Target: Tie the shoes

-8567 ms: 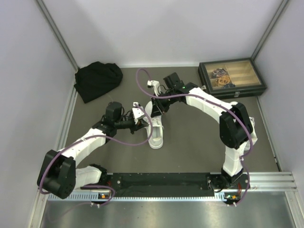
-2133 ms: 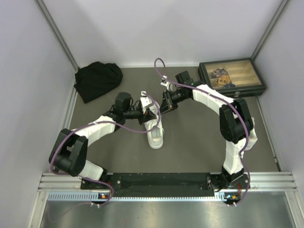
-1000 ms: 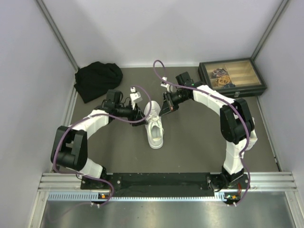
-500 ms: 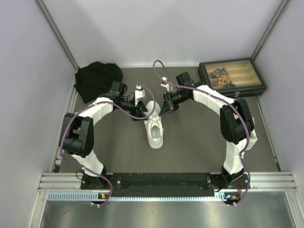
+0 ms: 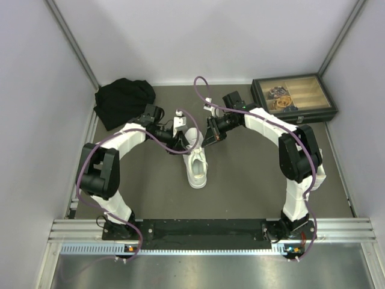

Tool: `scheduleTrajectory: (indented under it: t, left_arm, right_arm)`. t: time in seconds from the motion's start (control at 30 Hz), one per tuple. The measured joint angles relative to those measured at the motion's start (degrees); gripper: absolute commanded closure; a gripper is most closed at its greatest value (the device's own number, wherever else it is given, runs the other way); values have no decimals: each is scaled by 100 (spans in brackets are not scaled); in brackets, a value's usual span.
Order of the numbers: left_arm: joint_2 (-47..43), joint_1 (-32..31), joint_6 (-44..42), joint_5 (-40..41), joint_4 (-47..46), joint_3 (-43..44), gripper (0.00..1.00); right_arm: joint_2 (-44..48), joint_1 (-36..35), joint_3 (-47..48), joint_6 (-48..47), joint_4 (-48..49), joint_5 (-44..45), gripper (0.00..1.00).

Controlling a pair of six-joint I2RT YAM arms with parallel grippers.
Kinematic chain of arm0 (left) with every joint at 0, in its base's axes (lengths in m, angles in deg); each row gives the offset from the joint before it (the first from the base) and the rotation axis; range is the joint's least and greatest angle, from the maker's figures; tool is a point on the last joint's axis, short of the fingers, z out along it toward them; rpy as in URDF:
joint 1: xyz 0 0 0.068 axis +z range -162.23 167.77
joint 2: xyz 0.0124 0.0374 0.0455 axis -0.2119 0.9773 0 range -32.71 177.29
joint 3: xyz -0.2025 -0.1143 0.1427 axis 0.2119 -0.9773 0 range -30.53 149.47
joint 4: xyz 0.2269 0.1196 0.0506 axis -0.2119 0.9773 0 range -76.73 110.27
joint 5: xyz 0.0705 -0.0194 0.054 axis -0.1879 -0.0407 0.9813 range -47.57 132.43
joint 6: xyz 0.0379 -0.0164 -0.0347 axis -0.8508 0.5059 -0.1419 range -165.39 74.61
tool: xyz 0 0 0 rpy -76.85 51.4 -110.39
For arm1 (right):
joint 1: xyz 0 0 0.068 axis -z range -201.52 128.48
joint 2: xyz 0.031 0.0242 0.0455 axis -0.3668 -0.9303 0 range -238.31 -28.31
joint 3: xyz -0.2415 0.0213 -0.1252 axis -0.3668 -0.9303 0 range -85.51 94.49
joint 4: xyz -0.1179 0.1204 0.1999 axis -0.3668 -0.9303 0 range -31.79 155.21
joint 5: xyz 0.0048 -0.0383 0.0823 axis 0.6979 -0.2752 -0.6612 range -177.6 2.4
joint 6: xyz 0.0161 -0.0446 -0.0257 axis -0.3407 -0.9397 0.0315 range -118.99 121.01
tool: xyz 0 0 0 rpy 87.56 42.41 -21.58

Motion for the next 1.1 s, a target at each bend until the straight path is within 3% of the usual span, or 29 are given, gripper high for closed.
scheduleTrajectory:
  t: [0.1,0.3,0.53,1.1]
  left_arm:
    - [0,-39,66,42,-7,15,76]
    - [0,-55,85,120,44,15,90]
    - [-61,-55,-133,251,389,15,96]
    - [-313,-42,-385,671,905,15,100]
  right_arm:
    - [0,0,0,-9,-9,0,100]
    - [13,26,0,-74,-52,17,100]
    - [175,109,-37,-271,-282,94,100]
    - [457,459,-332,-636,-621,269,100]
